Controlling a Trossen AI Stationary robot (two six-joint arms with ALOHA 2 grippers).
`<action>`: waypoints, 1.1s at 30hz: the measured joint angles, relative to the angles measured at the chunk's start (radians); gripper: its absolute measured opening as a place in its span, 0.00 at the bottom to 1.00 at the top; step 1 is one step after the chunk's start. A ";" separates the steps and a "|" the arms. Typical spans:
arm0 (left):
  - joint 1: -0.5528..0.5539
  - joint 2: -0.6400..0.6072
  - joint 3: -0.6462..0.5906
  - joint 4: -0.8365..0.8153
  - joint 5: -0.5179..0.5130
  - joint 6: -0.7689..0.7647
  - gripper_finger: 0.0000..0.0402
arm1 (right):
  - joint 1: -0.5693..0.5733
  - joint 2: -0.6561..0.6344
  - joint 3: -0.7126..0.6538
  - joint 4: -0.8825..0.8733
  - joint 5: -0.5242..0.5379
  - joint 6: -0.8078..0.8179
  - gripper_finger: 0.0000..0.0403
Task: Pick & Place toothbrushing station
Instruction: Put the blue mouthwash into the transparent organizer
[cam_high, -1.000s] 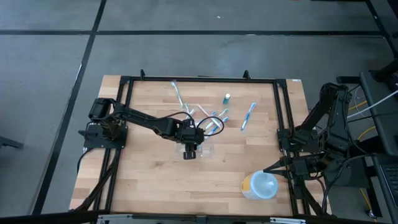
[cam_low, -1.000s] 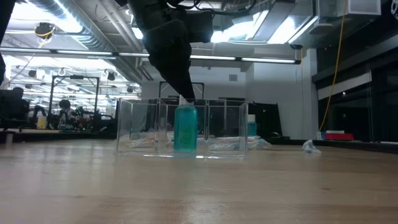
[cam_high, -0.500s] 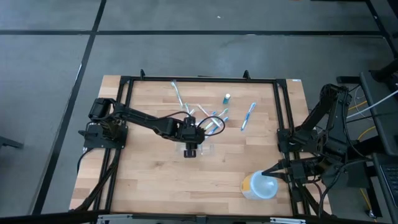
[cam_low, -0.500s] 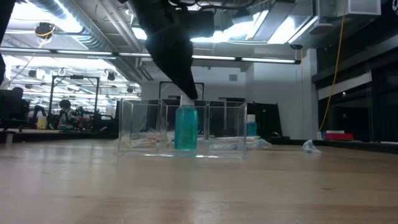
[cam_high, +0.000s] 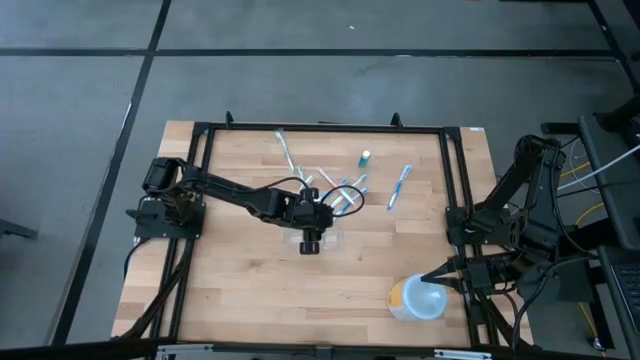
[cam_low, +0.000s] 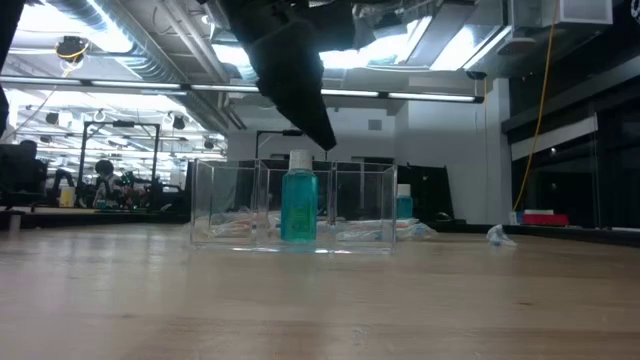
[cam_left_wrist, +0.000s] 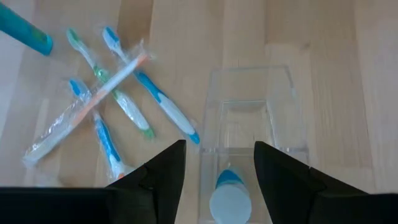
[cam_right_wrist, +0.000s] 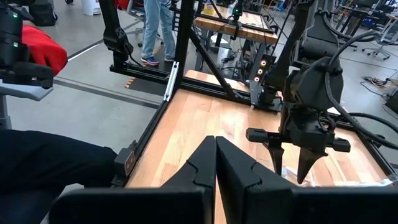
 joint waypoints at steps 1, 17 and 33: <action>0.000 0.000 0.000 0.004 0.000 0.001 0.46 | 0.000 0.000 0.000 0.000 0.000 0.000 0.03; 0.235 0.000 0.090 0.177 -0.058 -0.048 0.46 | 0.066 -0.018 0.000 0.000 0.092 -0.011 0.03; 0.404 -0.002 0.185 0.067 0.179 0.201 0.46 | 0.169 -0.028 0.000 -0.279 0.191 0.276 0.03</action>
